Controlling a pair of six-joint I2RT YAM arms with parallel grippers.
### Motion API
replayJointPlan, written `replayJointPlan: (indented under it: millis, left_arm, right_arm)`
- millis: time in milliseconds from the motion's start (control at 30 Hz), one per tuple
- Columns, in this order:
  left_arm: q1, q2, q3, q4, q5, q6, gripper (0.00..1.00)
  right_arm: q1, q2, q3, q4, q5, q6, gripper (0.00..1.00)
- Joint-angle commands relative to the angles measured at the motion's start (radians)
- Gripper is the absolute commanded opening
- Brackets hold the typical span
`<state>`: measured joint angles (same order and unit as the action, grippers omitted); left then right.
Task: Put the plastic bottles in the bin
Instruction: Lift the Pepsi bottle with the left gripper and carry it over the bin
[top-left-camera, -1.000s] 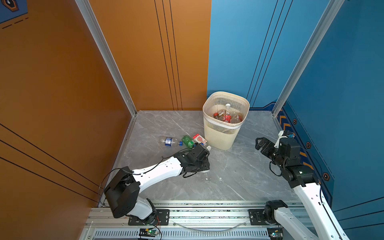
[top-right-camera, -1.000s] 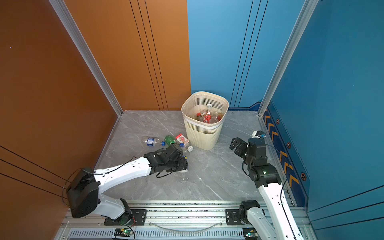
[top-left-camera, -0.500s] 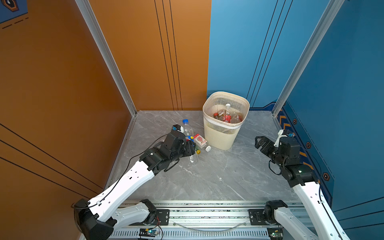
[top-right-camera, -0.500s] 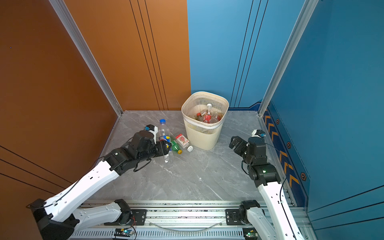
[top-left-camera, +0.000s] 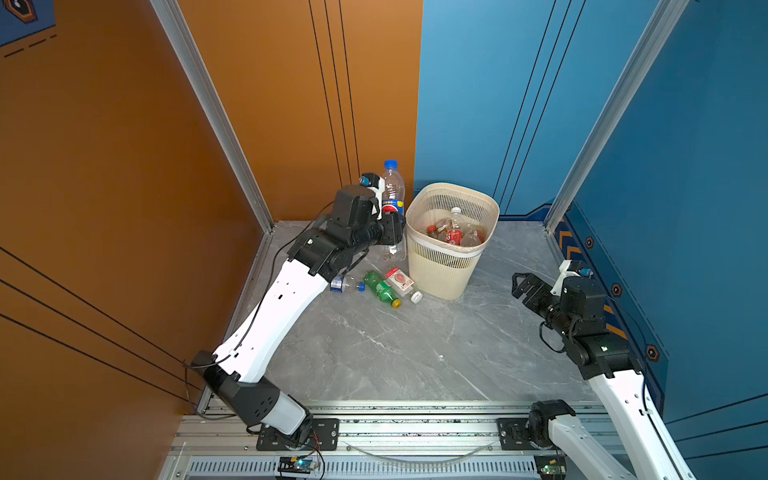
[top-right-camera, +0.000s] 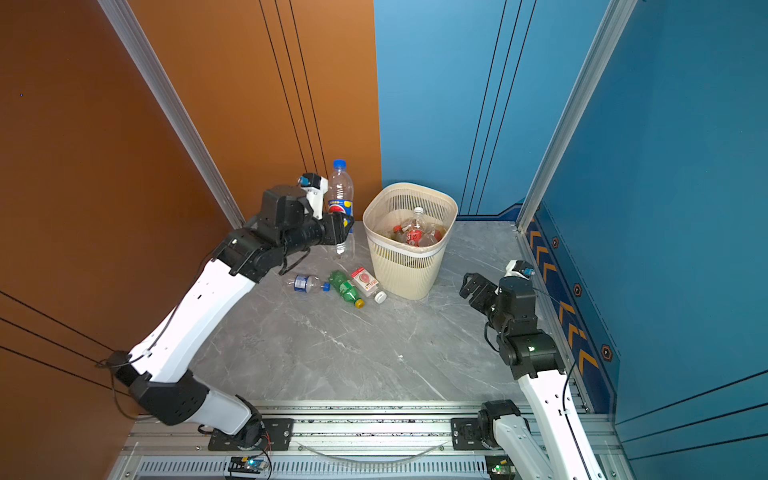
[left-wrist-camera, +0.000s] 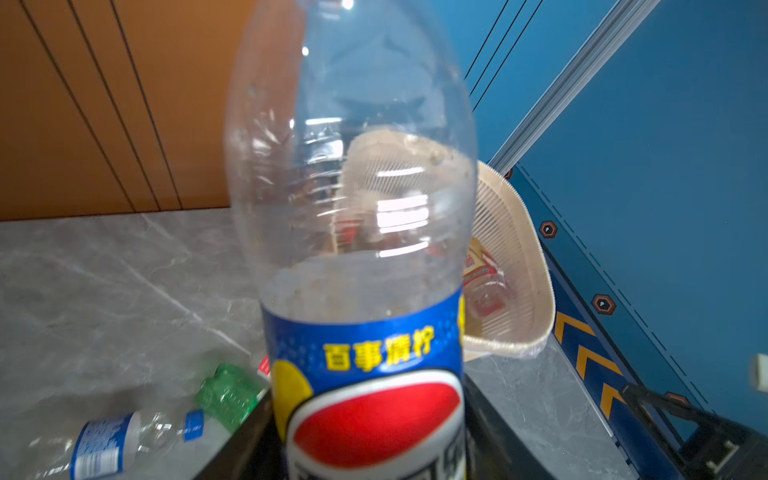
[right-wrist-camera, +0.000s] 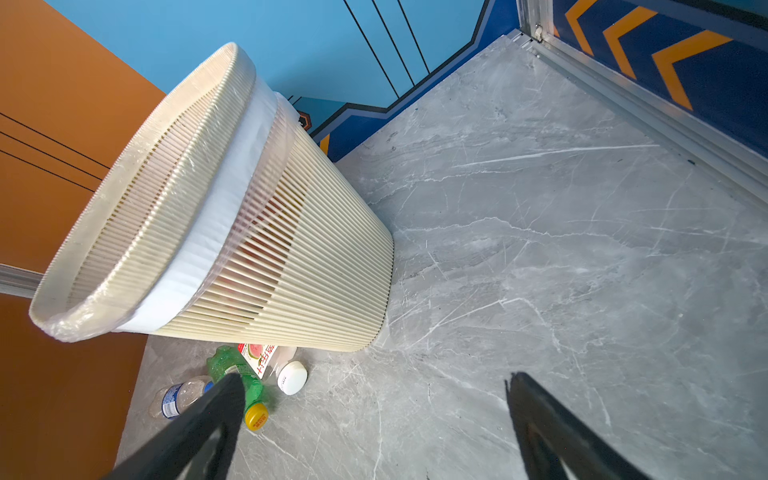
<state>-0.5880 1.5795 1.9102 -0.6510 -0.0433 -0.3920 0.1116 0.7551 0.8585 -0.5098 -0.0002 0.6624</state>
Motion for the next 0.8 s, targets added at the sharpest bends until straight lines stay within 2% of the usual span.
replayJointPlan:
  millis: [0,167,400,533,700,767]
  left_arm:
    - [-0.002,0.111,0.139,0.018,0.071,0.042,0.60]
    - [-0.001,0.338,0.410,0.010,0.146,0.029,0.60]
    - [0.002,0.549,0.681,0.010,0.202,-0.064,0.60]
    - [-0.004,0.600,0.734,0.012,0.202,-0.094,0.60]
    - [-0.005,0.608,0.702,0.012,0.193,-0.101,0.60]
    - [-0.005,0.609,0.682,0.012,0.192,-0.112,0.63]
  right_arm:
    - [-0.007,-0.016,0.007,-0.030,0.006,-0.003,1.00]
    - [-0.010,-0.019,0.005,-0.032,0.001,-0.002,1.00]
    - [-0.013,-0.027,-0.003,-0.035,0.005,-0.004,1.00]
    - [-0.016,-0.023,-0.003,-0.031,0.005,-0.006,1.00]
    - [-0.019,-0.018,-0.004,-0.028,0.003,-0.009,1.00]
    - [-0.020,-0.016,-0.006,-0.027,0.002,-0.010,1.00]
